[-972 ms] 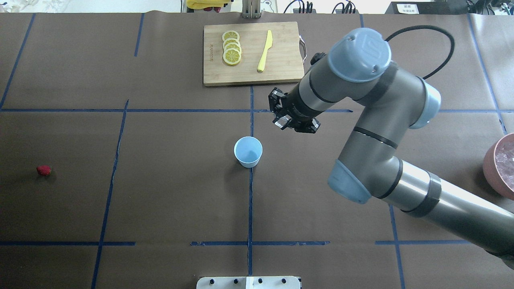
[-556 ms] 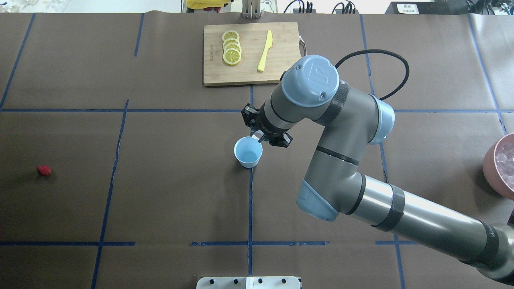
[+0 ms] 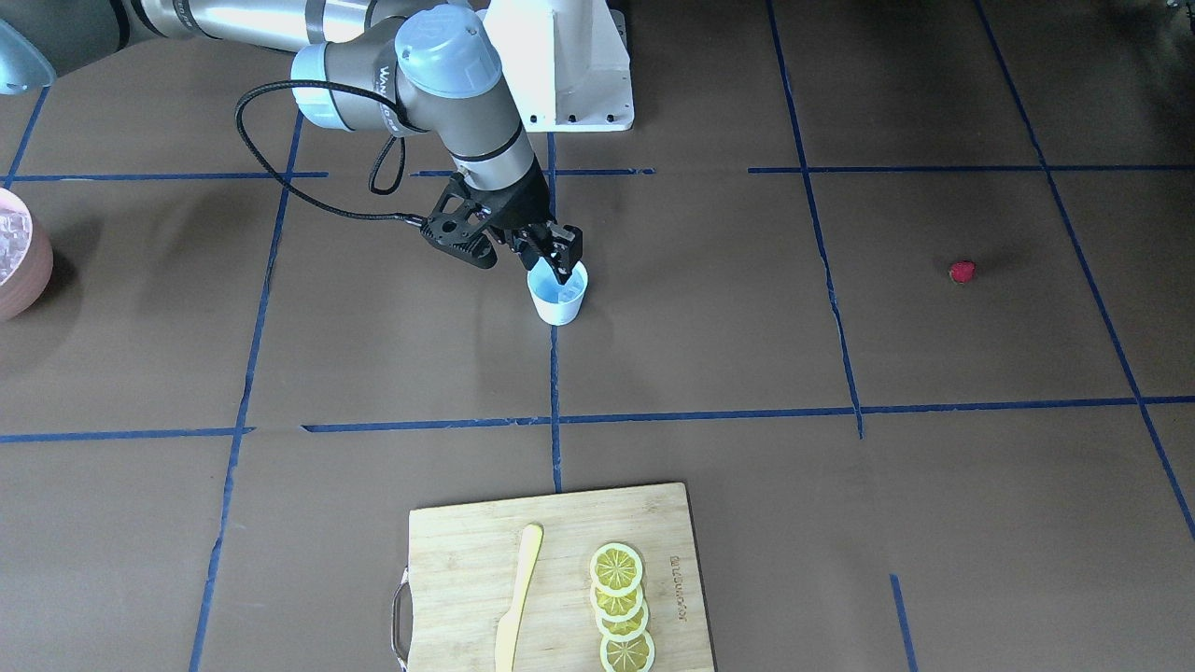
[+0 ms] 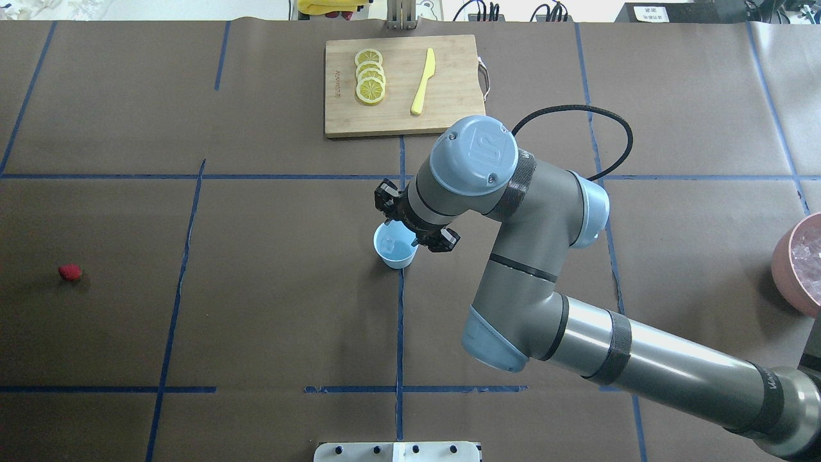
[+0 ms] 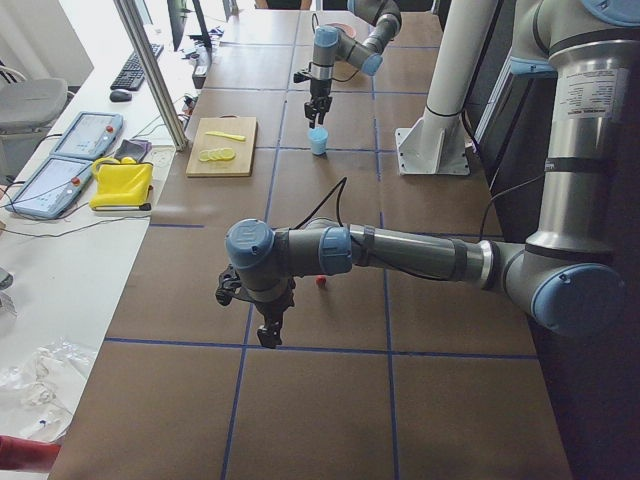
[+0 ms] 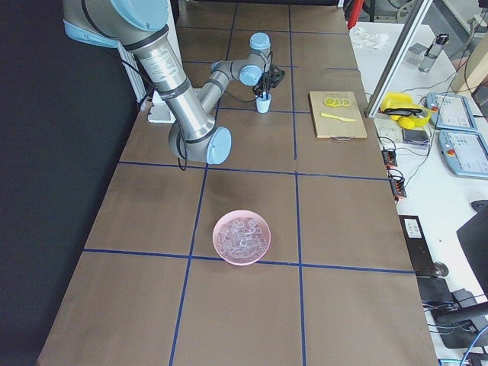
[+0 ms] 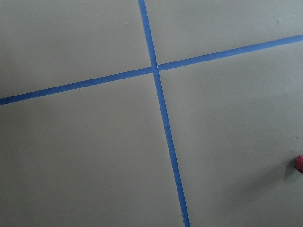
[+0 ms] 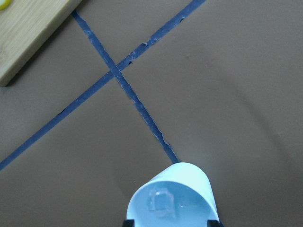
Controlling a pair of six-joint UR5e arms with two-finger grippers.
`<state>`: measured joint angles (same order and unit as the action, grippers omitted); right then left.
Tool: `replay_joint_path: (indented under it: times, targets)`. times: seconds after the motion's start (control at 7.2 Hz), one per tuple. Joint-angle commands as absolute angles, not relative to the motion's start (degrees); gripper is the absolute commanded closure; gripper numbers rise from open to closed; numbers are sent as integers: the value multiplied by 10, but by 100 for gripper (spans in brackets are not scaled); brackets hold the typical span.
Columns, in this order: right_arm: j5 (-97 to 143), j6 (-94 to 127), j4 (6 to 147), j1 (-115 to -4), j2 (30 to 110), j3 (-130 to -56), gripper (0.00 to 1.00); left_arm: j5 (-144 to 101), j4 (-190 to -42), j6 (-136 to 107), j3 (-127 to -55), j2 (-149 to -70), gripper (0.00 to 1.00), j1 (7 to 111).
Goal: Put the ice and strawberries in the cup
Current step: 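Open the right gripper to drop the ice cube into the cup, then move the right gripper back to the pink bowl of ice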
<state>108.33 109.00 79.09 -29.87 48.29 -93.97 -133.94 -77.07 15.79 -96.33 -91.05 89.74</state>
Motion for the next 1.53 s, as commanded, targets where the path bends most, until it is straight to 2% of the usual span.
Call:
replay_joint_path:
  times: [0.0,0.14,0.28,0.42,0.83,1.11,1.39]
  targets:
    - [1083,1093,790,-299,477,-939,29,-1339,-771,157,-964,-910,0,897]
    - [1092,1091,797,-321,484,-967,29,-1339,-771,156,-963,-910,0,897]
    - [1120,1086,817,-350,539,-1027,29,-1339,-778,157,-963,-911,0,897]
    - [1184,1017,822,-410,621,-1089,28,-1337,-820,156,-961,-909,0,897]
    - [1275,701,818,-540,876,-1205,27,-1339,-848,154,-960,-894,0,896]
    - [1287,464,813,-625,997,-1216,26,-1339,-848,154,-960,-893,0,896]
    - [1288,294,813,-670,1059,-1209,24,-1339,-848,154,-959,-893,0,896]
